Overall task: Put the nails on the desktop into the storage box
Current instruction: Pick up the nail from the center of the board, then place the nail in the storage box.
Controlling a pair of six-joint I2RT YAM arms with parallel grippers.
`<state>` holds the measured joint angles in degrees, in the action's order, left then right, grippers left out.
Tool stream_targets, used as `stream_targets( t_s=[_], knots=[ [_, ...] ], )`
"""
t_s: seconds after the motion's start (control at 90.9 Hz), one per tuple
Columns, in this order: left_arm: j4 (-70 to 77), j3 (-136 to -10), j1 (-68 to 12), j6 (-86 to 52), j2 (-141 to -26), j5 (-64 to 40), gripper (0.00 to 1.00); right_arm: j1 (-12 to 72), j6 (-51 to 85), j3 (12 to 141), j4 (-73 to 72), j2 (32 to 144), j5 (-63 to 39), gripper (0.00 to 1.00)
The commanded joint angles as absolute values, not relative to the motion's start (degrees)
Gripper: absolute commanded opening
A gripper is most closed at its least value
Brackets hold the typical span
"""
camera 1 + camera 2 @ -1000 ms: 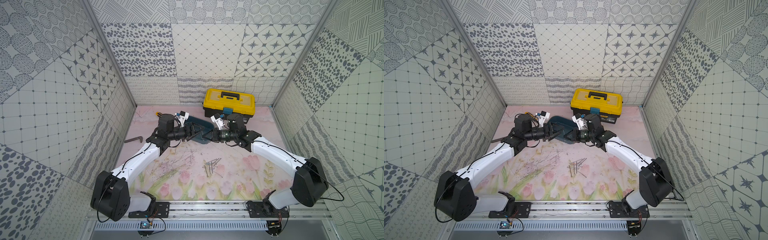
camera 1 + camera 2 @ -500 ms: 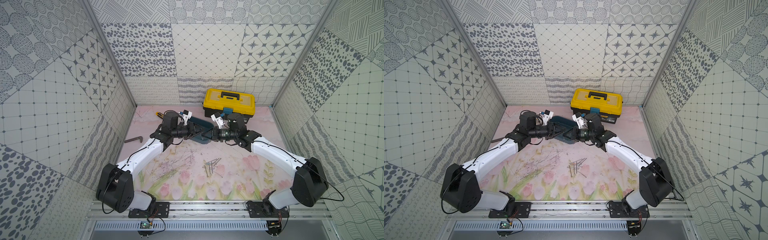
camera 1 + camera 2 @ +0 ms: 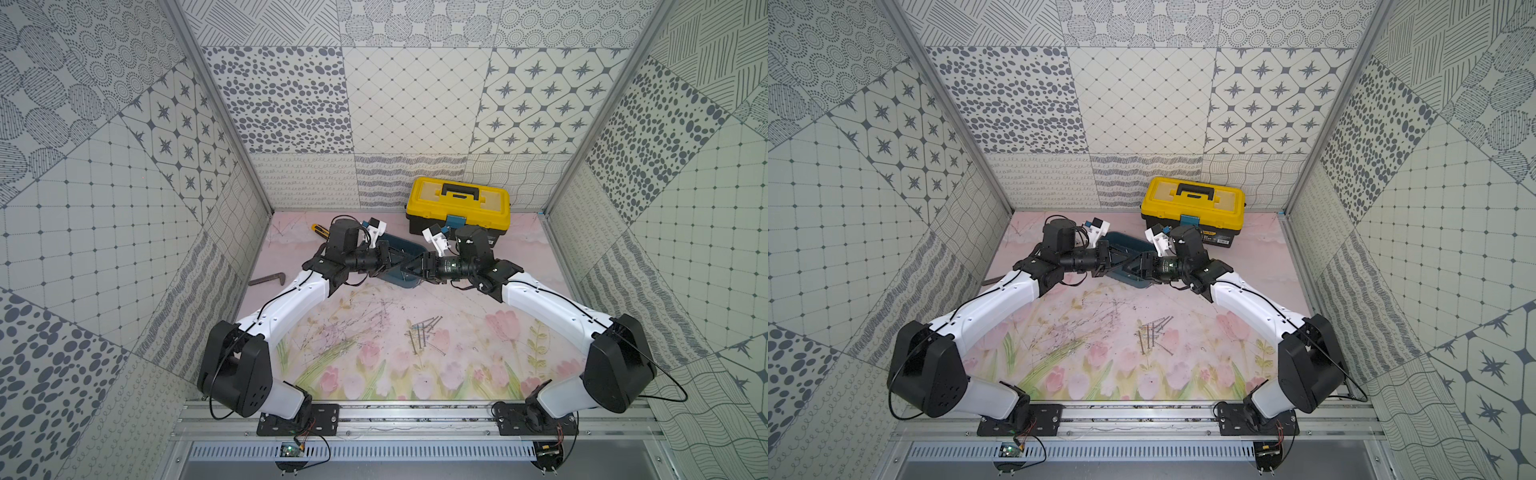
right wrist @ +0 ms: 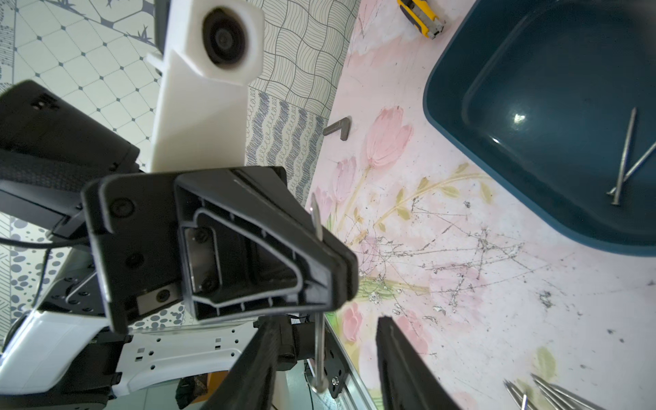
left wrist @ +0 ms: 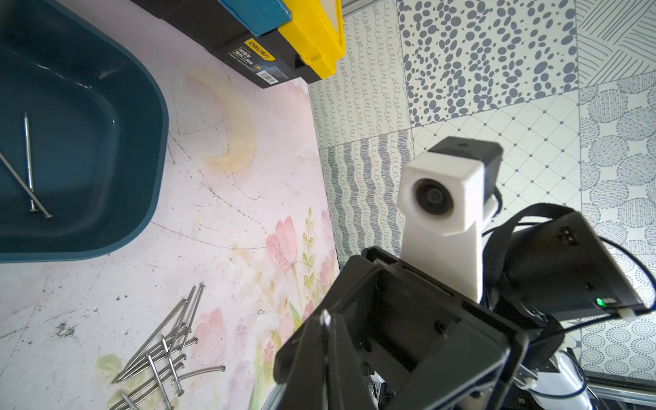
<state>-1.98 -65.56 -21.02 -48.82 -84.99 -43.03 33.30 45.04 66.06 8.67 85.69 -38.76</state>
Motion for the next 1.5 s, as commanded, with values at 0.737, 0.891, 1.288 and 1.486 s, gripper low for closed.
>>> stream_targets(
  t_s=[0.737,0.891,1.288,1.486],
  knots=[
    [-29.79,-93.5,-21.96,-26.24,-110.48,-16.76,0.0,33.25,7.62,70.2,27.3,70.75,-5.22,0.97],
    [-30.48,-95.87,-21.97,-25.49,-115.85,-16.37,0.0,33.26,7.75,70.13,28.81,70.65,-5.77,0.97],
    [-32.09,-101.06,-21.83,-24.22,-126.16,-15.6,0.0,33.23,12.04,68.49,31.22,73.31,-6.14,0.97],
    [-32.82,-102.26,-21.19,-25.01,-129.23,-16.05,0.0,32.89,14.03,70.17,33.34,76.03,-7.28,0.97]
  ],
)
